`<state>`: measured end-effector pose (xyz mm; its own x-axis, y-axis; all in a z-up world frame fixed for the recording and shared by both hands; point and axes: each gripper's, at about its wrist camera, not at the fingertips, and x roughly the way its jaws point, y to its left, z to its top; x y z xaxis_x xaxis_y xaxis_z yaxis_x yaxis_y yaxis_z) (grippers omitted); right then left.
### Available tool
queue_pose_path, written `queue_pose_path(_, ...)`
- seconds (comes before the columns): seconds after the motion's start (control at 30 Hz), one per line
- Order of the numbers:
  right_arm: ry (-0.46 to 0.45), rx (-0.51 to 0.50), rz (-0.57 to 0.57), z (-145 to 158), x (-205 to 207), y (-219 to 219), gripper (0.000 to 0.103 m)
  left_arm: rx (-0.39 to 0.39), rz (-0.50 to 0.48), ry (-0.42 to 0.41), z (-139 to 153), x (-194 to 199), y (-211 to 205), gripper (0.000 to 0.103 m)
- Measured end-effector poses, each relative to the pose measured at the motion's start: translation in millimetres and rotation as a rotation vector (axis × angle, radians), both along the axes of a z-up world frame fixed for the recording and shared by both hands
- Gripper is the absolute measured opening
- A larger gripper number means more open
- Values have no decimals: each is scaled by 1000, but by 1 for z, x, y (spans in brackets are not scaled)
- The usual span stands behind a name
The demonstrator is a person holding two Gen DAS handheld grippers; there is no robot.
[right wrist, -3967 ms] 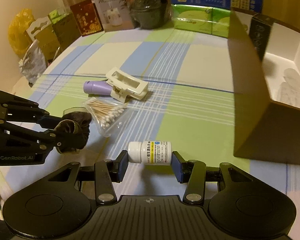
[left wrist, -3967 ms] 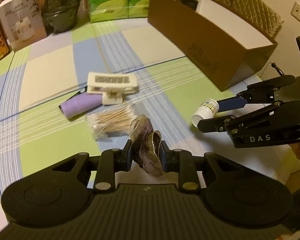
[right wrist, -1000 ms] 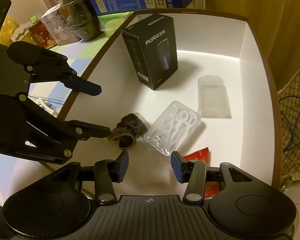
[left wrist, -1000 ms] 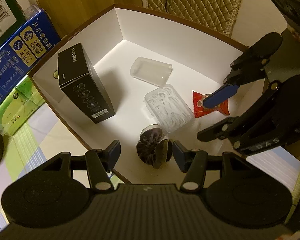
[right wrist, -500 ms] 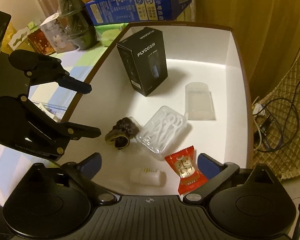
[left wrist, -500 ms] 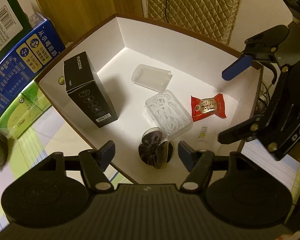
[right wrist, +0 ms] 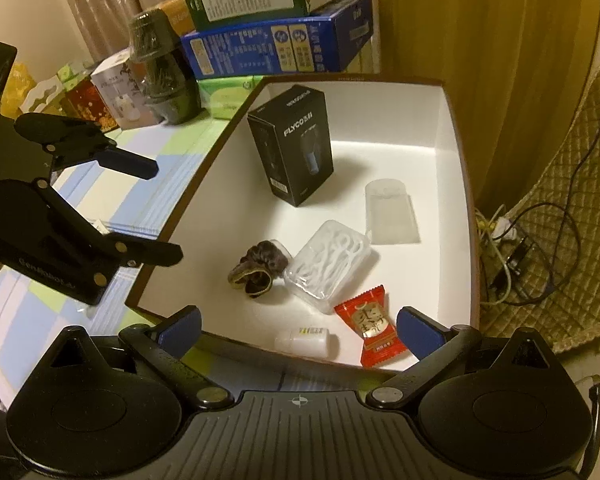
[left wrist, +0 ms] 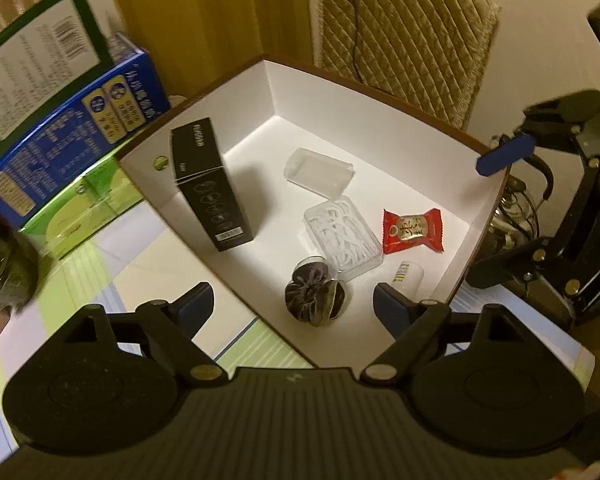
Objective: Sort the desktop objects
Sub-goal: 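Open both tools to drop the scrunchie and pill bottle into the box, then move both tools back toward the cotton swabs, lint roller and clip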
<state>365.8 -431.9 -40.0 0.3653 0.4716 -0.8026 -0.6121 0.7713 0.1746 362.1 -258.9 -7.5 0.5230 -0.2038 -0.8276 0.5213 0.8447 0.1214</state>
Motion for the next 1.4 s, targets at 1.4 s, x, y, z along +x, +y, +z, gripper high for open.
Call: queue_pose_path(1.4, -43, 55, -21, 19, -103, 66, 101, -92, 339, -49, 28, -136, 126, 90)
